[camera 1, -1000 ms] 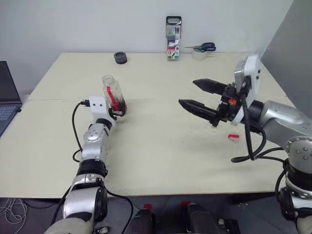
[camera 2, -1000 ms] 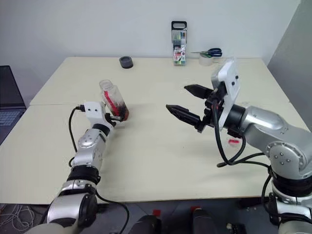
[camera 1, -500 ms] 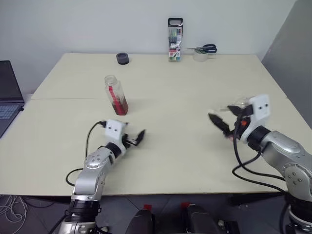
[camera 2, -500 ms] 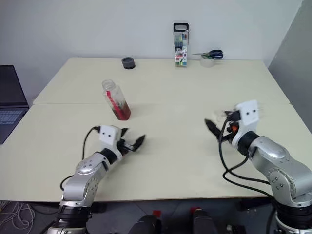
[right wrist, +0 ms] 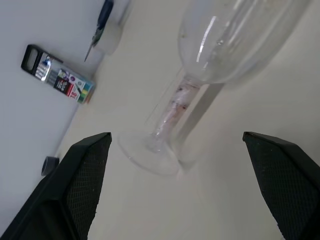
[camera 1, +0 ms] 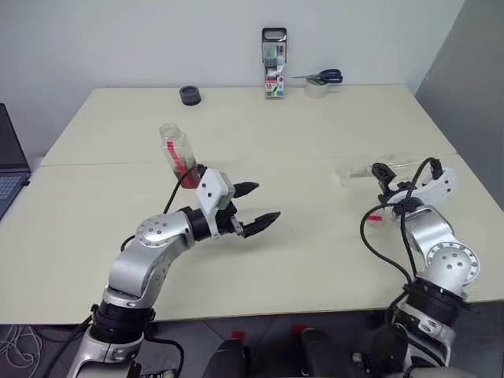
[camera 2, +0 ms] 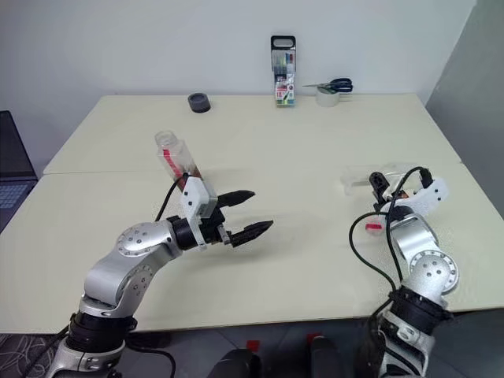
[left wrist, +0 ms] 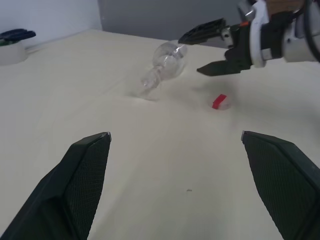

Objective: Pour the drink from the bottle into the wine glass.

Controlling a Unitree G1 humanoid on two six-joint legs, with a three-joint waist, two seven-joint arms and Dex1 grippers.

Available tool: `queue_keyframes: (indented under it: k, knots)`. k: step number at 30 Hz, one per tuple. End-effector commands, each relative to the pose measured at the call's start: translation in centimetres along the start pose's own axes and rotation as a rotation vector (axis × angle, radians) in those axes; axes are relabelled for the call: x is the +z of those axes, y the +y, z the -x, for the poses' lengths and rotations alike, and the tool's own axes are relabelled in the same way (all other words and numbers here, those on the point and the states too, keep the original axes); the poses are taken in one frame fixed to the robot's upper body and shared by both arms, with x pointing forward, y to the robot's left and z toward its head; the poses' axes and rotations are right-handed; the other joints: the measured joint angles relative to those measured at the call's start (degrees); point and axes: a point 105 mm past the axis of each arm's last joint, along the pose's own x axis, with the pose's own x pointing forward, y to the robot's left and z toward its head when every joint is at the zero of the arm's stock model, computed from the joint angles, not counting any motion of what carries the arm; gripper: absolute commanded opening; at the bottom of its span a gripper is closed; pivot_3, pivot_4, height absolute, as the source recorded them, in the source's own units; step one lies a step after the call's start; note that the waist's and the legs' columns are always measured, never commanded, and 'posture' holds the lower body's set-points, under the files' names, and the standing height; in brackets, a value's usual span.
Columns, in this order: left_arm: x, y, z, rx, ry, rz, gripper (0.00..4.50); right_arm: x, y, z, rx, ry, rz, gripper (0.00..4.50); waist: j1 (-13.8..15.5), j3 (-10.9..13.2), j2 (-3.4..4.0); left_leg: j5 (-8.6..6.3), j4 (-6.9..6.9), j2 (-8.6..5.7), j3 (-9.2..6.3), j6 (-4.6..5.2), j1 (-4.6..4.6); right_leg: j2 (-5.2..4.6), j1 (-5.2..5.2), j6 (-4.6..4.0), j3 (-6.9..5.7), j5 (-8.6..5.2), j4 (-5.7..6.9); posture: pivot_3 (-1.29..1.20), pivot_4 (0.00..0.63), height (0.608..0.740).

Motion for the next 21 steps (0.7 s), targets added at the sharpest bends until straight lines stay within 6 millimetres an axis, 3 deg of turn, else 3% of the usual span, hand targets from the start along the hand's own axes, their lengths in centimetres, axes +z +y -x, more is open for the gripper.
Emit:
queue_keyframes:
  k: [1, 13, 21]
  knots:
    - [2.0, -0.2, 0.2, -0.03, -0.038, -0.052, 4.46, 0.6, 1.2, -0.9, 0.031, -0.029, -0.075, 4.5, -0.1, 0.0, 0.04, 0.0, 0.0, -0.02, 0.01, 0.03, 0.0, 0.01, 0.0, 0.0, 0.0, 0.0, 0.01, 0.0, 0.15, 0.74]
    - [2.2, -0.2, 1.0, 0.015, -0.01, -0.07, 4.46, -2.1, 2.9, -4.4, 0.05, 0.004, -0.163, 4.5, -0.3, 0.0, 0.18, -0.01, -0.02, 0.01, 0.05, 0.05, -0.01, 0.04, -0.04, 0.0, 0.03, 0.0, 0.02, 0.0, 0.15, 0.74]
    - [2.6, 0.6, 1.8, 0.048, 0.002, -0.106, 4.46, -3.1, 1.9, -5.5, -0.008, -0.02, -0.154, 4.5, -0.4, 0.0, 0.2, -0.01, -0.01, 0.0, 0.03, 0.04, 0.01, 0.04, -0.02, 0.0, 0.02, 0.0, 0.02, 0.0, 0.15, 0.74]
